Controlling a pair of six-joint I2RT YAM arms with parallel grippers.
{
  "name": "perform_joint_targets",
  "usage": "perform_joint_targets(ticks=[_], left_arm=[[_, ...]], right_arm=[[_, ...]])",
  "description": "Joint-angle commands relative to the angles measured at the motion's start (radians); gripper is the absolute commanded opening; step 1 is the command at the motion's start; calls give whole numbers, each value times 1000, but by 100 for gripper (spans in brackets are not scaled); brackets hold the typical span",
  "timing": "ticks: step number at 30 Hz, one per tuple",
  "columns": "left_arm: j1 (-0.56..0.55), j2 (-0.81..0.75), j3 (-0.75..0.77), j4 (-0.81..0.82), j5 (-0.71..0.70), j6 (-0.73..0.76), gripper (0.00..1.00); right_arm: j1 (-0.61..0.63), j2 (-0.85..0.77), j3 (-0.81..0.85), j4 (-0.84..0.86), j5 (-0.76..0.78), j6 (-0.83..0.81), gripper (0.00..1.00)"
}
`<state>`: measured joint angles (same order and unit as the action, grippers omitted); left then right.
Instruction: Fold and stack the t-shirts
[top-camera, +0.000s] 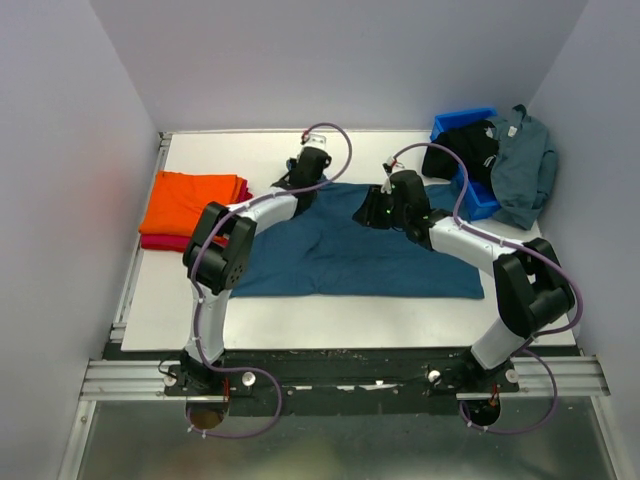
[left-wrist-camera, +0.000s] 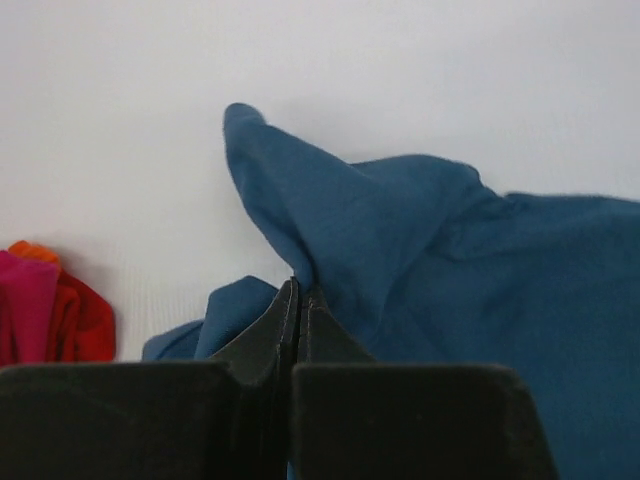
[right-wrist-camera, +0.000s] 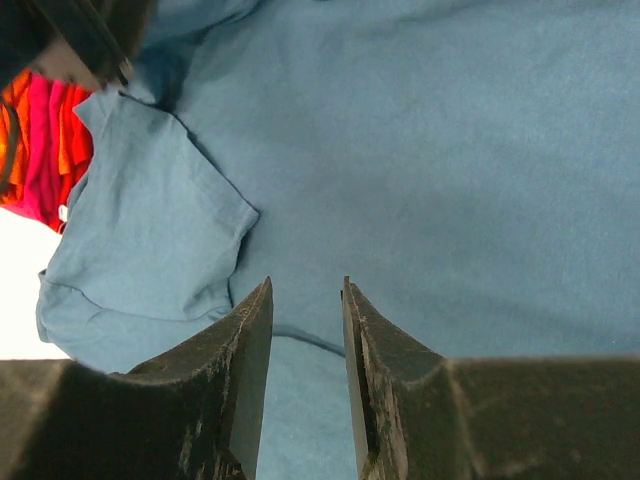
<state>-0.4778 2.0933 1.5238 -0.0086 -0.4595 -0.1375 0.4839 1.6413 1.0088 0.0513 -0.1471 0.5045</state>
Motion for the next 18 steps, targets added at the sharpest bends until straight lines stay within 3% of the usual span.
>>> perform_joint_targets(ticks=[1, 5, 7, 10, 13, 15, 18], left_arm=[[-91, -64, -69, 39, -157, 36, 0], [-133, -104, -125, 38, -154, 13, 0], [-137, -108, -113, -37, -79, -31, 2], [-137, -90, -61, -224, 56, -131, 18], [-133, -91, -66, -280, 195, -218, 53], [-117, -98, -82, -275, 333, -253, 60], [-84, -96, -68, -295, 497, -287, 61]], right_arm=[[-14, -29, -16, -11, 17, 19, 42], [-27, -34, -19, -22, 26, 31, 42], [-33, -40, -24, -25, 32, 37, 44], [-44, -49, -32, -33, 49, 43, 47], [-56, -61, -41, -38, 61, 55, 49], [-62, -66, -44, -38, 60, 60, 49], [-64, -75, -50, -38, 60, 62, 49]])
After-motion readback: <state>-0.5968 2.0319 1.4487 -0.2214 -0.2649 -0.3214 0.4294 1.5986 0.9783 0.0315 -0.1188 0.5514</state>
